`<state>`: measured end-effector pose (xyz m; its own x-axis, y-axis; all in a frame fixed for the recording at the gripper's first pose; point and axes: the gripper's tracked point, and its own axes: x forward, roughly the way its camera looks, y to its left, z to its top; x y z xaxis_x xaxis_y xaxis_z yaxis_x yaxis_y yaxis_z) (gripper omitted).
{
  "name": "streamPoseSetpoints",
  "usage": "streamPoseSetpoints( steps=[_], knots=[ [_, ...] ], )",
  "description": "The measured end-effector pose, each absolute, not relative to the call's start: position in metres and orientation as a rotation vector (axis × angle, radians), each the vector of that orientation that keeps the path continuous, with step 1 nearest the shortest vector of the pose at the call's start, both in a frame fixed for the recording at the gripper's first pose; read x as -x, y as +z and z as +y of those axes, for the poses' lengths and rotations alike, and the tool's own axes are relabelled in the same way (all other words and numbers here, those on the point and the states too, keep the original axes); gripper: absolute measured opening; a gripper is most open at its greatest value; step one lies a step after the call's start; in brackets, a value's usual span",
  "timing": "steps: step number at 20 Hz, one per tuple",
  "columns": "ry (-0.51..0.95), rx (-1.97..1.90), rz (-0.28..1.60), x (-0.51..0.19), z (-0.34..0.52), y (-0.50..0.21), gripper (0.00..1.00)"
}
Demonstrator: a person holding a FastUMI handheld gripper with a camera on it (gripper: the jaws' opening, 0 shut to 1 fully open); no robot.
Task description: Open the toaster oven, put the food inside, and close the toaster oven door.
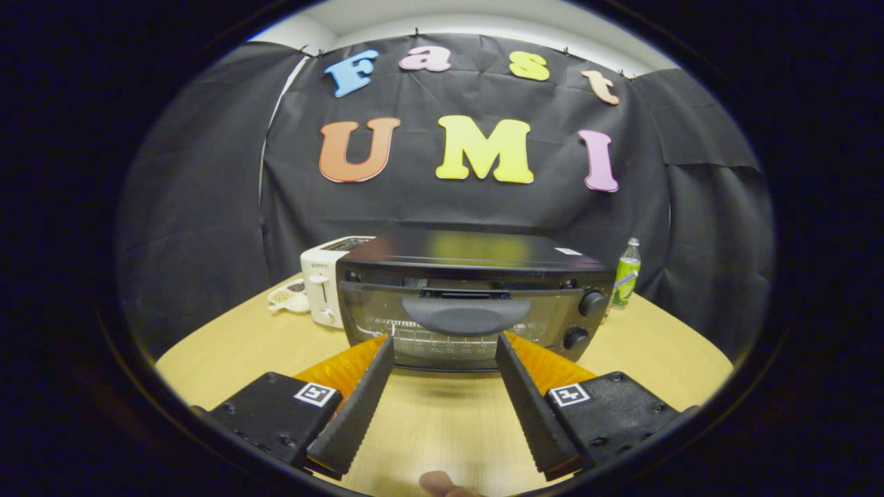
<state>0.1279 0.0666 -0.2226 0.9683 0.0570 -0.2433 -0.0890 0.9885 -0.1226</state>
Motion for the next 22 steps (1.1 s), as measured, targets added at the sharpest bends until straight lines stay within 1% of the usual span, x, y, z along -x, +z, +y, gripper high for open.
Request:
streamPoseSetpoints(
  steps=[6, 16, 19, 22],
  knots=[
    [0.081, 0.12, 0.213, -0.085, 0.057, -0.178, 0.97],
    [0.069, -0.035, 0.074, -0.003, -0.003, -0.037, 0.98],
    [0.031, -0.092, 0.041, 0.018, -0.022, -0.008, 0.99],
    [0.022, -0.091, -0.002, 0.032, -0.026, 0.015, 1.0]
  ],
)
